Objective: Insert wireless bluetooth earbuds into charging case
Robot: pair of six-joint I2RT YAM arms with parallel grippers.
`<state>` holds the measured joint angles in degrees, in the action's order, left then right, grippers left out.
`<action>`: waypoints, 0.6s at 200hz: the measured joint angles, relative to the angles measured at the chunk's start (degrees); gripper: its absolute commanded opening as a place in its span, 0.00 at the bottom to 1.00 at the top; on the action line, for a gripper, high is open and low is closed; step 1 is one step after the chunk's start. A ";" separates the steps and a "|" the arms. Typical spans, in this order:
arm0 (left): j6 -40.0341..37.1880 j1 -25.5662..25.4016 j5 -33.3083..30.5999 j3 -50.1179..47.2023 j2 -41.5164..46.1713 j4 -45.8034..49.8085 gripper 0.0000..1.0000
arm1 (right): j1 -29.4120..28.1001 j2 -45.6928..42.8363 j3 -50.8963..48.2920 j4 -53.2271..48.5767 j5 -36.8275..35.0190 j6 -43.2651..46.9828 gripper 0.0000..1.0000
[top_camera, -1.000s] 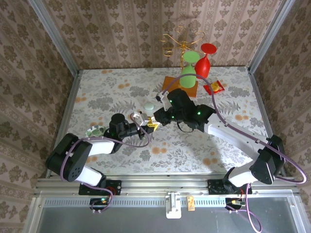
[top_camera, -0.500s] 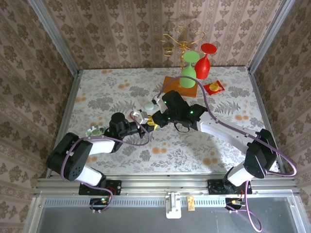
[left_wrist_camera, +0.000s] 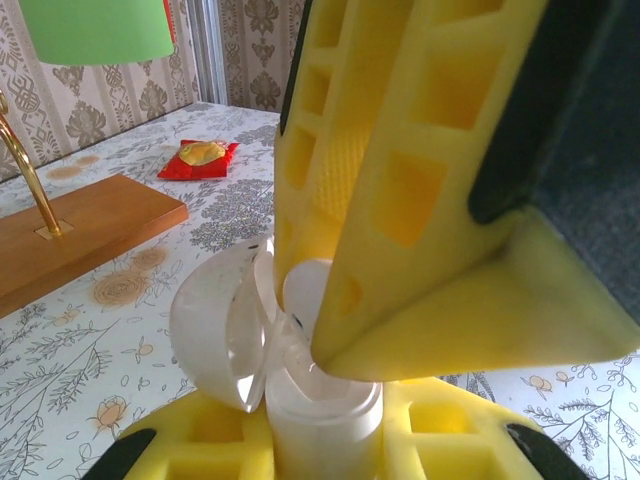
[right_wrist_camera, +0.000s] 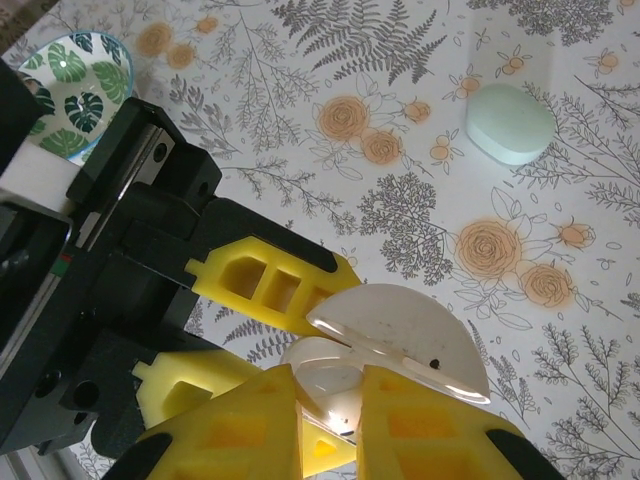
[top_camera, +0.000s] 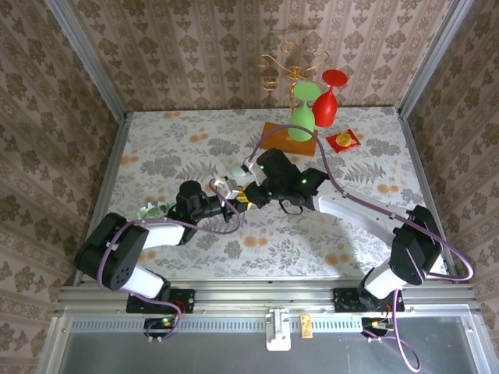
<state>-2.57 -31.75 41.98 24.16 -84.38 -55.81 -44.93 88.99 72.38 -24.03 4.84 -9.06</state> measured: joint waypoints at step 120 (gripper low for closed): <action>-0.07 -0.07 -0.59 0.00 0.00 -0.46 0.03 | 0.98 -2.82 0.74 -0.48 -1.22 -2.54 0.53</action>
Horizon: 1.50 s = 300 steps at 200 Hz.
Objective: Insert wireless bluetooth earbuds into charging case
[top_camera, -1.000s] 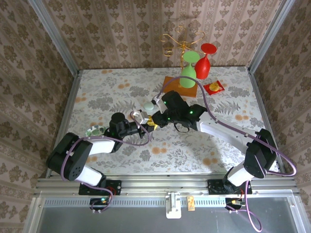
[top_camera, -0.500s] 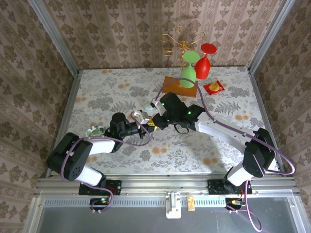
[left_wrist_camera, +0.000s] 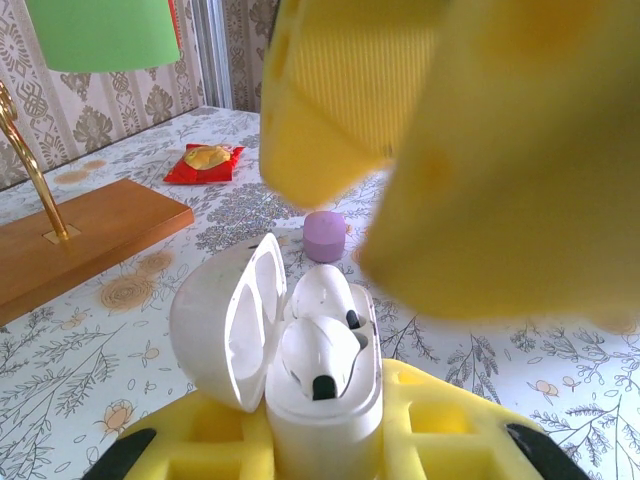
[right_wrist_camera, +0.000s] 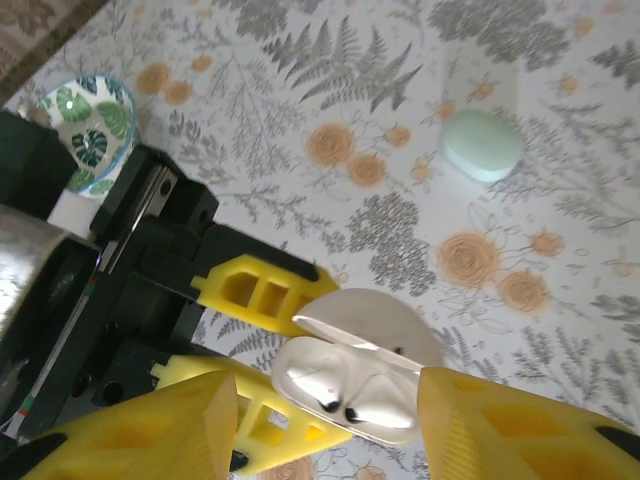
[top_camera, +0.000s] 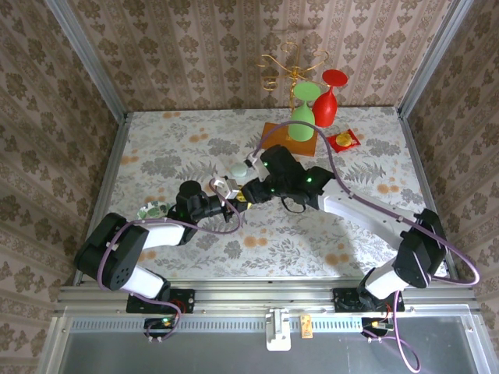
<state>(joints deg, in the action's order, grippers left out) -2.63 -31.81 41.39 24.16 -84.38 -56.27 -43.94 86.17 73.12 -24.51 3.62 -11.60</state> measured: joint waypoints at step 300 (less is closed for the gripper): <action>-2.19 0.48 0.79 -0.46 3.52 2.69 0.04 | 7.76 1.14 1.81 -8.59 10.49 -5.70 0.63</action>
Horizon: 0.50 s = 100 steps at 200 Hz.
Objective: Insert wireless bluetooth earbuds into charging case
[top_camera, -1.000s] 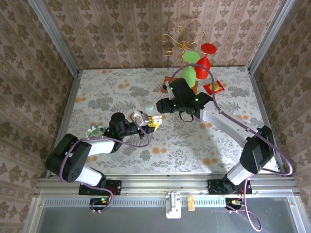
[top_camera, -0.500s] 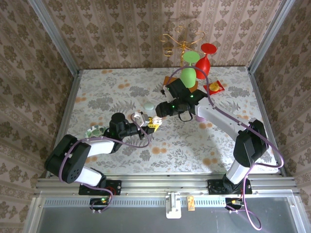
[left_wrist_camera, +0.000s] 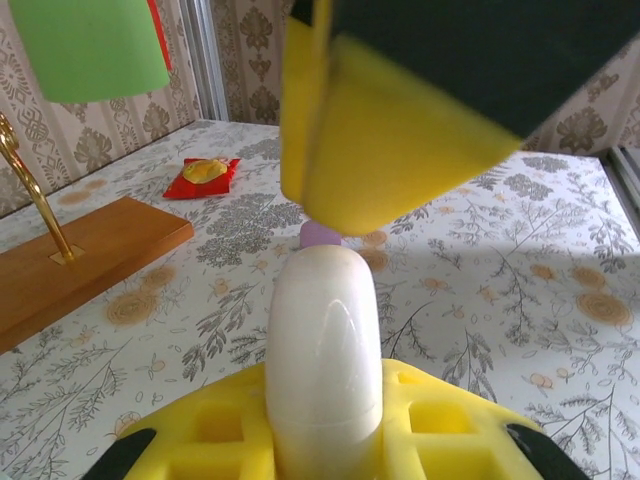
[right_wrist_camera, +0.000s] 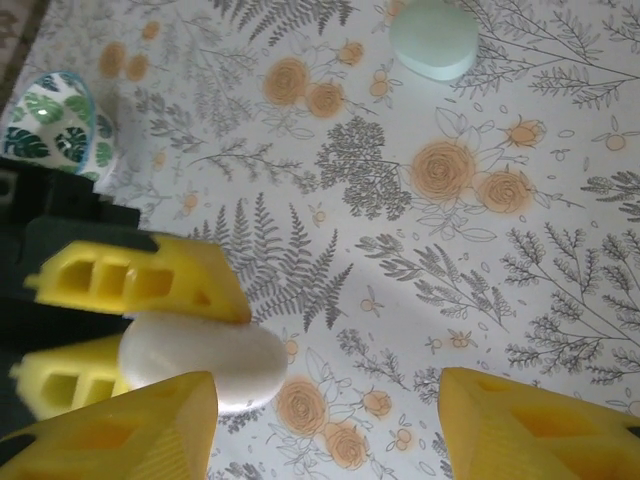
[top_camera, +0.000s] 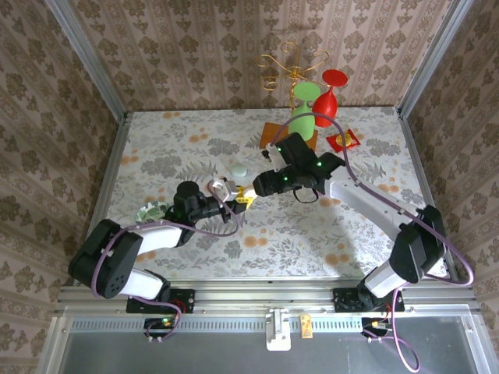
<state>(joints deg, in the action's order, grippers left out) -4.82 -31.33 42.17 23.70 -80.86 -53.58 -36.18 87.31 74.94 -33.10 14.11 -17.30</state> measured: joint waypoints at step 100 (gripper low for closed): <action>18.43 2.19 15.32 1.27 -2.69 -11.37 0.04 | 3.89 -9.92 -16.33 24.30 21.27 7.13 0.46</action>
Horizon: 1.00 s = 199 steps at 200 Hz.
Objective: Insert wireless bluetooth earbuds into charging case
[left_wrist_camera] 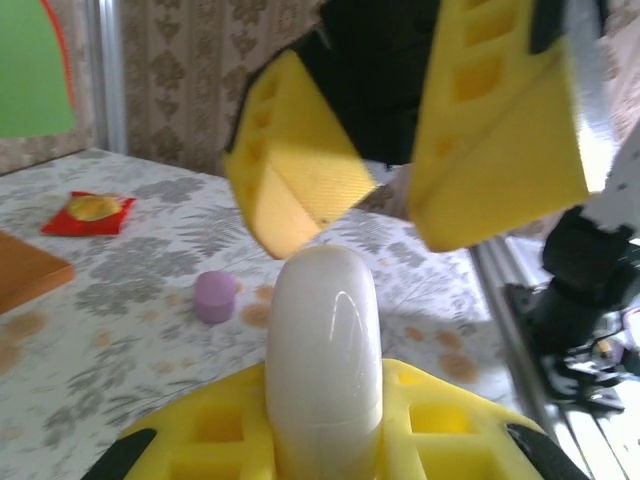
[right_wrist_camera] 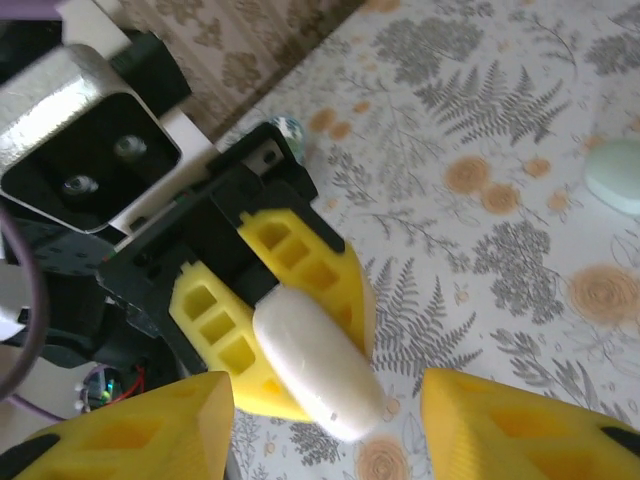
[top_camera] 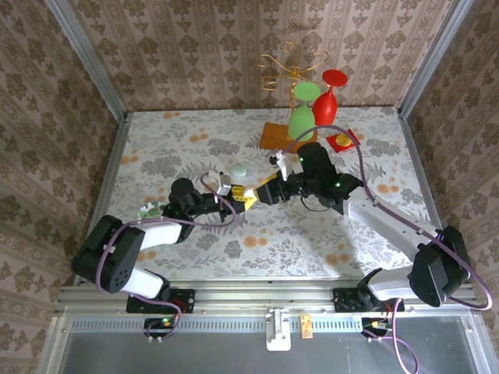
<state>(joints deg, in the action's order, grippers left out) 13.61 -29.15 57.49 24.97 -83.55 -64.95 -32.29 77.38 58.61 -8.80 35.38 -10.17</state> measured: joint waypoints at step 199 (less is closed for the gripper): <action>-2.47 2.23 -6.84 -2.73 0.61 -1.49 1.00 | 4.74 6.86 -2.75 3.82 1.44 -3.98 0.15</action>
<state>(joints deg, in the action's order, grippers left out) 11.14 -26.92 50.65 22.24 -82.94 -66.43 -27.55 84.25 55.86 -4.97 36.82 -14.15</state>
